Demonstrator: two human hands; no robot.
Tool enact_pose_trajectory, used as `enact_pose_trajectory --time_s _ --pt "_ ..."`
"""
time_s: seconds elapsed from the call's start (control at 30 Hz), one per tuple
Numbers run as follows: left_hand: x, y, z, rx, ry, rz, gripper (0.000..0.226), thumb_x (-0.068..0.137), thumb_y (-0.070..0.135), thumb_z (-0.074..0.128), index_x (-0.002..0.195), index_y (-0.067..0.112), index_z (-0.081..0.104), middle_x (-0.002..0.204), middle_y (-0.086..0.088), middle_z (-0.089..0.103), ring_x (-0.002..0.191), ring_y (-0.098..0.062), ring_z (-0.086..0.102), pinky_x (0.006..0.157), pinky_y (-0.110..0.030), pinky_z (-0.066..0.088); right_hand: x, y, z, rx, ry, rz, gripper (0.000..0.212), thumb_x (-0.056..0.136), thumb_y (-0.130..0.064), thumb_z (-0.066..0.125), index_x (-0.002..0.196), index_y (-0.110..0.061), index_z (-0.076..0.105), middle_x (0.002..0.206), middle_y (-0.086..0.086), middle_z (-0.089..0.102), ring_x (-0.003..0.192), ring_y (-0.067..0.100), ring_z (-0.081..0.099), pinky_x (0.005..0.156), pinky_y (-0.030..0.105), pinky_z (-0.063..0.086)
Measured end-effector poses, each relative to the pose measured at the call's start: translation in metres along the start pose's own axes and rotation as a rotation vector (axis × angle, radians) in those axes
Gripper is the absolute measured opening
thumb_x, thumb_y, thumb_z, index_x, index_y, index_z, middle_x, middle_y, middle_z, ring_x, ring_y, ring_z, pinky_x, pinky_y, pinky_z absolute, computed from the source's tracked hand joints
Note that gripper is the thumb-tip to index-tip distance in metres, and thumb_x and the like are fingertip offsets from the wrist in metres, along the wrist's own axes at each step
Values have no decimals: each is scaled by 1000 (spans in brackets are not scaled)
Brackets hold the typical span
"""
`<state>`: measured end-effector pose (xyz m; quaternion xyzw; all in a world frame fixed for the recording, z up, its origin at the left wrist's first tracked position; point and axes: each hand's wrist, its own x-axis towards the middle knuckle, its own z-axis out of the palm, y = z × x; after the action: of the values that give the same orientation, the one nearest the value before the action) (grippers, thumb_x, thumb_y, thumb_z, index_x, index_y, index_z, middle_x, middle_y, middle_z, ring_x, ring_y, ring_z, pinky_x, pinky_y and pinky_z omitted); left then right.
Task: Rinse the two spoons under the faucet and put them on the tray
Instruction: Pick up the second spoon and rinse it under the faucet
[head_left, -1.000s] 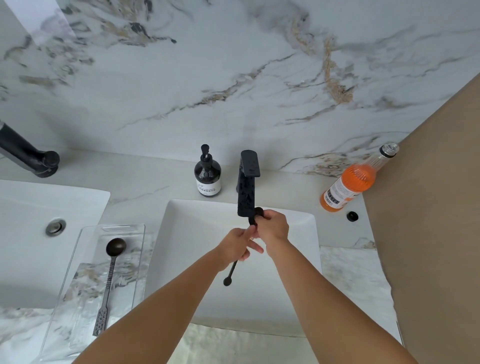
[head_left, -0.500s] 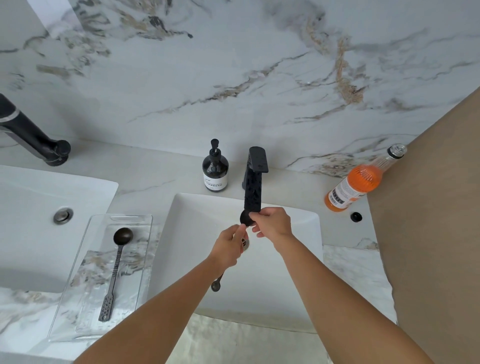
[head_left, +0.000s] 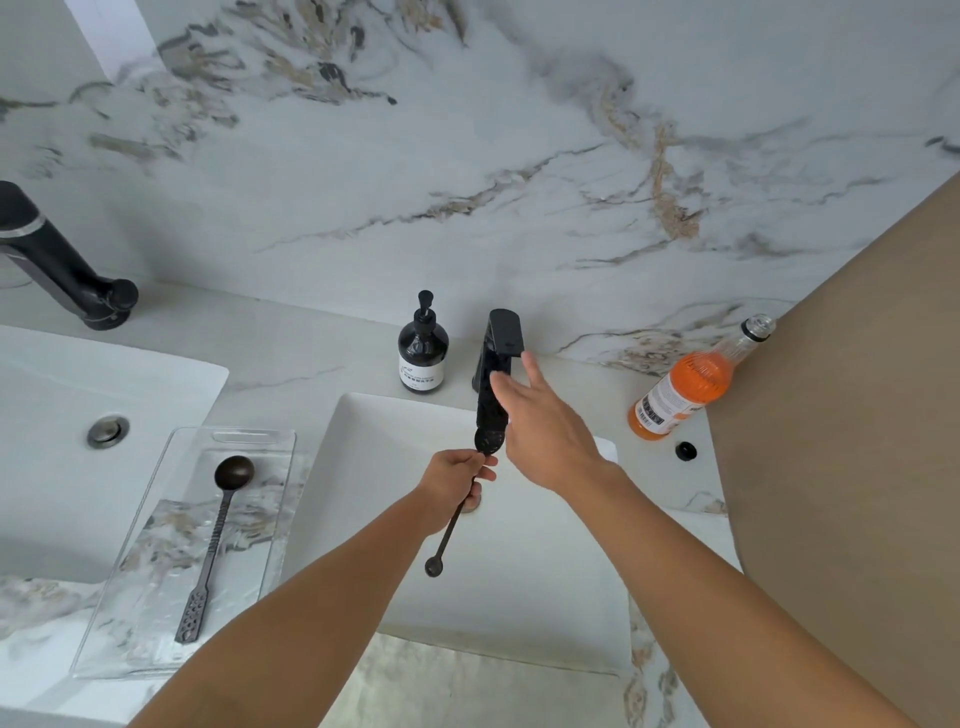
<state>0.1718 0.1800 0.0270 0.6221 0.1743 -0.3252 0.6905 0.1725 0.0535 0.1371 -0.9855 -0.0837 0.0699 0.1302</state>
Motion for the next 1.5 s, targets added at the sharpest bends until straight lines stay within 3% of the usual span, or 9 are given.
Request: enact_pose_trajectory --time_s 0.2,0.5,0.6,0.67,0.8,1.0,1.17,1.33,1.5 --pt "-9 -5 -7 -45 3 -10 24 104 7 41 102 -1 64 79 -9 58 52 -16 38 47 -23 32 -1 2 -2 26 215 -5 73 87 6 43 153 -16 21 162 -4 25 144 21 34 104 34 44" --pt "-20 2 2 -53 16 -15 26 105 7 39 105 -2 63 79 -10 59 54 -17 38 50 -27 30 10 3 6 -81 -55 4 75 84 10 45 151 -14 21 161 -2 22 148 25 25 98 40 49" --pt "-27 -1 0 -89 55 -35 26 104 8 39 104 -1 64 76 -9 60 51 -16 40 42 -21 35 2 9 16 190 178 97 56 83 6 45 132 -19 38 134 2 48 109 37 57 77 41 54" --pt "-33 -6 -2 -81 61 -26 26 104 10 40 101 2 64 72 -8 60 46 -14 41 40 -21 33 -11 16 29 460 312 363 49 92 -5 46 139 -16 44 139 7 54 120 32 55 97 39 47" --pt "-50 -22 1 18 5 43 29 102 21 44 88 14 68 61 2 63 45 -12 39 43 -22 31 -45 21 54 1195 -32 829 49 93 -31 63 136 -11 52 135 10 58 120 29 58 104 39 47" --pt "-75 -31 26 166 -61 192 51 100 47 45 63 16 60 56 -2 58 43 -11 39 43 -20 34 -57 14 44 1583 51 677 21 96 -12 57 88 2 70 79 15 74 66 30 64 54 34 56" --pt "-83 -27 36 219 19 88 63 93 68 37 52 20 32 47 6 25 40 -14 22 42 -21 22 -52 13 13 1524 266 554 15 92 -2 59 83 -2 71 78 13 72 65 26 71 69 33 59" --pt "-95 -20 33 58 -134 196 67 83 79 40 57 20 22 72 -10 10 57 -20 10 56 -35 10 -65 9 3 1830 13 199 25 93 10 51 112 1 64 110 15 74 105 34 71 92 35 58" --pt "-106 -4 33 56 -201 320 71 81 83 36 58 17 25 61 -4 11 60 -24 12 57 -33 14 -69 7 -26 1656 -53 30 21 89 7 61 106 -4 68 99 19 75 93 31 74 85 35 60"
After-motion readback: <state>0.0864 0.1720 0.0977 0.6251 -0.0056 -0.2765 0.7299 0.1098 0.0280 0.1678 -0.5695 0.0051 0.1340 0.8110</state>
